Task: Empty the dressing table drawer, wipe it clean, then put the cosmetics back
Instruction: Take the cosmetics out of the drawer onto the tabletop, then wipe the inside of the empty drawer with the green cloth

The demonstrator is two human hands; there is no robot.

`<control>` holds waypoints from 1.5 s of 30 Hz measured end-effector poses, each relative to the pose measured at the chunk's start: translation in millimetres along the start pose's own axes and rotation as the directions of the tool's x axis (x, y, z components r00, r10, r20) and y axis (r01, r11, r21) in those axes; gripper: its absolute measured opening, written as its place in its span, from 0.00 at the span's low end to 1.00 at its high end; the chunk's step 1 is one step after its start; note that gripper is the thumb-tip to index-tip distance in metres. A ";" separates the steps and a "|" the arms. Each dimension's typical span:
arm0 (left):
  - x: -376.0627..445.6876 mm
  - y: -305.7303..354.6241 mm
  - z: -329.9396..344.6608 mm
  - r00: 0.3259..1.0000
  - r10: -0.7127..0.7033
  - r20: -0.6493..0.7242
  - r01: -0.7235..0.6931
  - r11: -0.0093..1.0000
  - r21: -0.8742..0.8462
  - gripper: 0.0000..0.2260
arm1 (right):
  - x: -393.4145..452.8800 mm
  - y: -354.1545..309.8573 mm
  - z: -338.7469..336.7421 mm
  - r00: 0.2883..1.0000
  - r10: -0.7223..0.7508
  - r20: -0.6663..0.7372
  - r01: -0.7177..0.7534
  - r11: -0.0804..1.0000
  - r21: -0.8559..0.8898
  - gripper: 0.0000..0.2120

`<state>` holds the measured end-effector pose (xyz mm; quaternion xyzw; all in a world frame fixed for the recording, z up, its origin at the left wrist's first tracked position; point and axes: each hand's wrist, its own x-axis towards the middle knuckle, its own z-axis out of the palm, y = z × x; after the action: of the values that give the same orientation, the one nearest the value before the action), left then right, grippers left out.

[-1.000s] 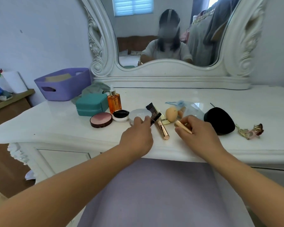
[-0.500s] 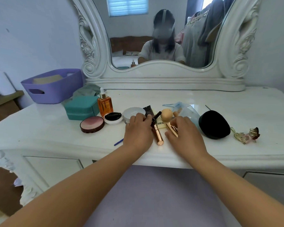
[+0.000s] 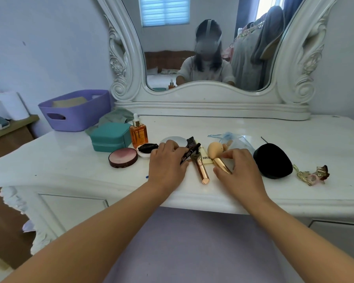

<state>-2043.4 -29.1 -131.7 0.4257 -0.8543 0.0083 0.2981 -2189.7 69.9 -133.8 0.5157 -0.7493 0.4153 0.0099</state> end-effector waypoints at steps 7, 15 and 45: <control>-6.8 -5.8 -5.6 0.997 0.050 -0.065 -0.054 0.997 -0.049 0.15 | -1.6 -15.5 -2.4 0.998 -0.046 -0.045 0.048 0.998 0.051 0.14; -18.1 -32.0 -41.4 0.989 0.072 -0.128 -0.089 0.987 -0.131 0.11 | -2.4 -57.2 1.2 0.997 -0.075 0.032 0.065 0.969 0.239 0.10; 96.4 -298.5 -47.6 0.901 -0.307 0.307 0.293 0.952 0.091 0.21 | 53.2 -214.1 100.6 0.944 -0.164 0.287 0.012 0.885 0.466 0.06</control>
<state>-1845.2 -276.3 -114.4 0.5540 -0.8150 -0.0879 0.1454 -2005.8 -60.7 -45.1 0.5975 -0.5974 0.4903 -0.2138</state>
